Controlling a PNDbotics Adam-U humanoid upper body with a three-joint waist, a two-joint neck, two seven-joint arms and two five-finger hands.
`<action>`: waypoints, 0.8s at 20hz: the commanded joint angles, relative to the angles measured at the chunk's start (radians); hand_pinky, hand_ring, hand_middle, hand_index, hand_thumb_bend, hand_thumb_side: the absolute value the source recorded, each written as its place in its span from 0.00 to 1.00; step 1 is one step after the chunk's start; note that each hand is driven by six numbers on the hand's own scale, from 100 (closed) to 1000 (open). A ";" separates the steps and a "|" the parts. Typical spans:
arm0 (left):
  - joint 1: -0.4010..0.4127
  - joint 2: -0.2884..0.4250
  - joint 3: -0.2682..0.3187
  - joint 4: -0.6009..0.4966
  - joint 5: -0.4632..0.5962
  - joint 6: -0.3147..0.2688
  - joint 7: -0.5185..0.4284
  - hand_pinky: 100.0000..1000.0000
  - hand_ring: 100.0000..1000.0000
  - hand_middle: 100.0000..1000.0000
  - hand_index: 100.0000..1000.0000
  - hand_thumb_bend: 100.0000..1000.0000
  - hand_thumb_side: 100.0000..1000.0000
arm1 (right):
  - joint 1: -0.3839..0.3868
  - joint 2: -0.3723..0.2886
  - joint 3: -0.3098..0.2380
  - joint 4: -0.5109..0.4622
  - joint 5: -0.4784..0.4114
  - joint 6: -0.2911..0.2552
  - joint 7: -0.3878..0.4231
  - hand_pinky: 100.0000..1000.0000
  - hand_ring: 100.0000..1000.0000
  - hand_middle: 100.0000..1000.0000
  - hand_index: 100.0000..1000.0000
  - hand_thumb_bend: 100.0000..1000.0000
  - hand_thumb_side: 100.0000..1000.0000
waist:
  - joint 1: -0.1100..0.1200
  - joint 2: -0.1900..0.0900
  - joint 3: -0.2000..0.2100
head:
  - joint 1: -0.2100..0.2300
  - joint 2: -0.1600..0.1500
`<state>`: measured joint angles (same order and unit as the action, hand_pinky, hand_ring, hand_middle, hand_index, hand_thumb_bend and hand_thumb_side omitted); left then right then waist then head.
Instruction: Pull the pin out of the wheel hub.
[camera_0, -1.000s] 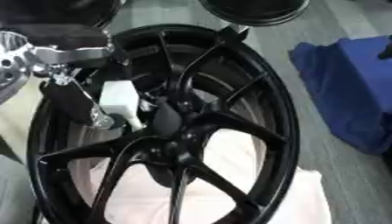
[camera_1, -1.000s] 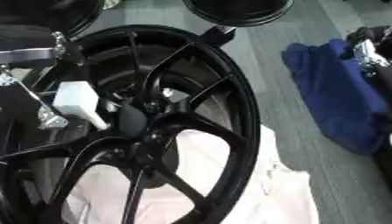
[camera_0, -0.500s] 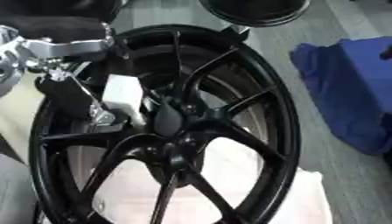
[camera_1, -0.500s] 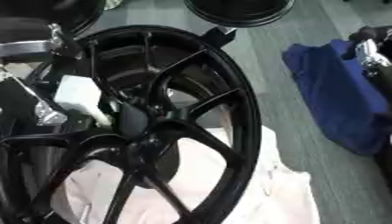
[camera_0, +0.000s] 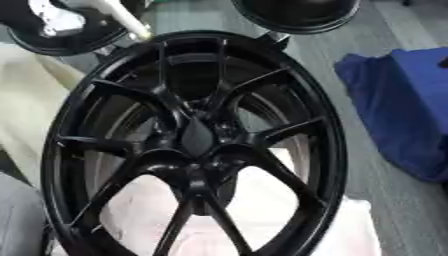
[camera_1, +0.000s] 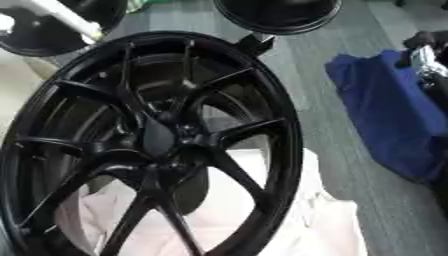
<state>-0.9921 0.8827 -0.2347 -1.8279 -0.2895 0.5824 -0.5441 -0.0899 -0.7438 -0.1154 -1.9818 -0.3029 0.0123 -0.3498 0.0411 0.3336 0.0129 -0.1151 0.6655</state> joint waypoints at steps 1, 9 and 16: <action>0.080 0.137 0.112 0.043 0.009 0.007 0.110 0.79 0.25 0.08 0.31 0.12 0.00 | 0.001 -0.016 -0.027 -0.018 0.003 -0.010 -0.014 0.75 0.52 0.45 0.56 0.00 0.43 | -0.006 -0.018 0.001 | -0.007 -0.004; 0.343 0.248 0.263 0.113 0.111 0.019 0.322 0.80 0.25 0.08 0.31 0.10 0.00 | 0.004 -0.003 -0.039 -0.018 0.006 -0.019 -0.029 0.75 0.52 0.45 0.56 0.00 0.42 | -0.021 -0.007 0.012 | -0.017 -0.008; 0.429 0.256 0.307 0.190 0.171 -0.030 0.379 0.81 0.30 0.15 0.41 0.09 0.00 | 0.005 0.000 -0.042 -0.018 0.005 -0.023 -0.030 0.75 0.52 0.45 0.56 0.00 0.42 | -0.032 -0.010 0.012 | -0.020 -0.015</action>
<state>-0.5551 1.0838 0.0428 -1.6443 -0.1265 0.5631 -0.1733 -0.0815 -0.7259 -0.1417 -1.9818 -0.3012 -0.0084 -0.3781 0.0082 0.3426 0.0255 -0.1338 0.6648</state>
